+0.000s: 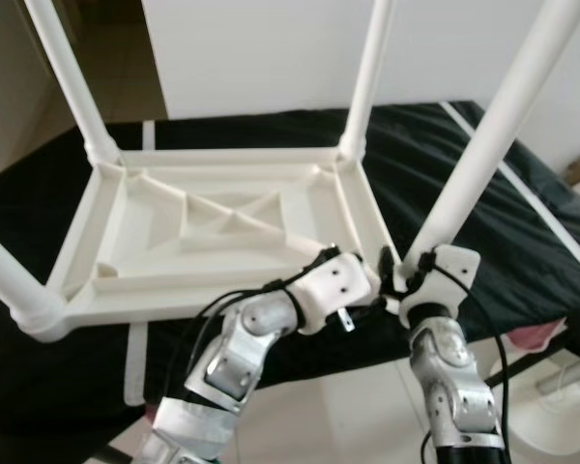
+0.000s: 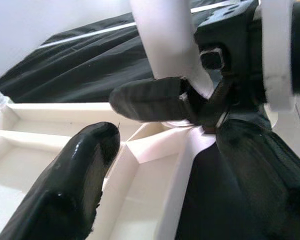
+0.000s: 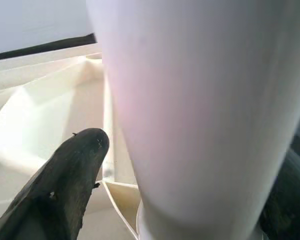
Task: Building children table
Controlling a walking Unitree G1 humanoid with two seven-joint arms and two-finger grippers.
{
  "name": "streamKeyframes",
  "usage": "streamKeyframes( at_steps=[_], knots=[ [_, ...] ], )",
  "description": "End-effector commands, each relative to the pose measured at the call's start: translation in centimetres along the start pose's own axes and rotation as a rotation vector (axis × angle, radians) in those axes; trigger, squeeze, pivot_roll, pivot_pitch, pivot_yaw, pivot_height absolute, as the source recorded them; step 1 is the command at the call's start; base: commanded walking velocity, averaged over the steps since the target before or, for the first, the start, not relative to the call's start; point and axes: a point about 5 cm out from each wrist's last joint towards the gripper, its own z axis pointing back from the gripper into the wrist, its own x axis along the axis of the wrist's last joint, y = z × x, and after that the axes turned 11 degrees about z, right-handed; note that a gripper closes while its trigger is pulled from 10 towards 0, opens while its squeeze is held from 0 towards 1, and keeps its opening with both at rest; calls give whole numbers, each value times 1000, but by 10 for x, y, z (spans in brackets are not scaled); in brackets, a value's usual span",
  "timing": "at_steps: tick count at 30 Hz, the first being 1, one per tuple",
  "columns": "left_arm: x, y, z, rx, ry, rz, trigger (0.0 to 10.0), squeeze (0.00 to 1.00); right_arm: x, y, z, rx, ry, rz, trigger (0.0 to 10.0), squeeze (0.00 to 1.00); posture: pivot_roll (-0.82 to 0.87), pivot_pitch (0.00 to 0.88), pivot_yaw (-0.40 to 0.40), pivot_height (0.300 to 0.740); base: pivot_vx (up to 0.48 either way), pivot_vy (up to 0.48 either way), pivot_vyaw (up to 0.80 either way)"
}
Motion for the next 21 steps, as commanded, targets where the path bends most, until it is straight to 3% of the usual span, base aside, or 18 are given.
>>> streamKeyframes(
  at_steps=[1,2,6,11,15,21],
  knots=[
    [1,4,0,55,-19,-6,10000,0,-1,0,0,15,11,-8,10000,0,-23,63,-55,740,0,0,0],
    [4,4,2,21,-46,-11,10000,0,-5,-6,-3,73,22,41,10000,0,-20,54,-53,740,0,0,0],
    [6,5,3,-1,-55,-20,10000,0,-5,-12,-9,135,12,85,10000,0,-19,48,-48,740,0,0,0],
    [5,5,3,-22,-50,-10,10000,0,-4,-13,-11,184,1,101,10000,0,-18,37,-43,740,0,0,0],
    [5,2,5,-65,-76,42,10000,0,-1,-14,-16,312,-20,158,10000,0,-20,14,-33,740,0,0,0],
    [2,-2,7,-114,-69,50,10000,0,-2,-14,-22,467,-22,215,10000,0,-17,4,-27,740,0,0,0]
  ],
)
